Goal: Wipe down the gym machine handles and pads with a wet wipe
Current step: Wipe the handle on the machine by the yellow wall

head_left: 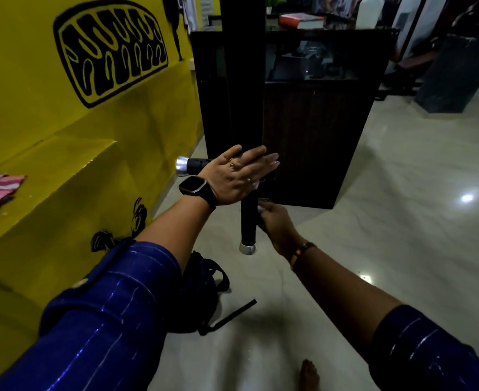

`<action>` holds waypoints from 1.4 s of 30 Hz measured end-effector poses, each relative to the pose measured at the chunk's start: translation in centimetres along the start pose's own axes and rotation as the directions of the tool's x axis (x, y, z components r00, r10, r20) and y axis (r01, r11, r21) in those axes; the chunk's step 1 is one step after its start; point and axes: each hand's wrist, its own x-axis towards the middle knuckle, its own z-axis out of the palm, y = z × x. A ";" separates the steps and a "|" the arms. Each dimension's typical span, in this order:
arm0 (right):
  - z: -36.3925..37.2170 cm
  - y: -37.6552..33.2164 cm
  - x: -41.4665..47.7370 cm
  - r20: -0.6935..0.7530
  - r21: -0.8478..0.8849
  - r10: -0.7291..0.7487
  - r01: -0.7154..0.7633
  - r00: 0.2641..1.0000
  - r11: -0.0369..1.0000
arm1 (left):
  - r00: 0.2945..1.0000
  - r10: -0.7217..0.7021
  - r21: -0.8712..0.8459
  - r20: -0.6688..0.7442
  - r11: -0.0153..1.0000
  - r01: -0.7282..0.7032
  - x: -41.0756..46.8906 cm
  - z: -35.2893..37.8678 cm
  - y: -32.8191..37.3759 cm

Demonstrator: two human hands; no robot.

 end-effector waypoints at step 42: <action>-3.6 7.5 -3.5 0.939 -0.344 -0.228 0.695 0.257 -0.631 | 0.994 -0.032 -0.069 -0.106 0.997 0.025 -0.3 0.6 0.3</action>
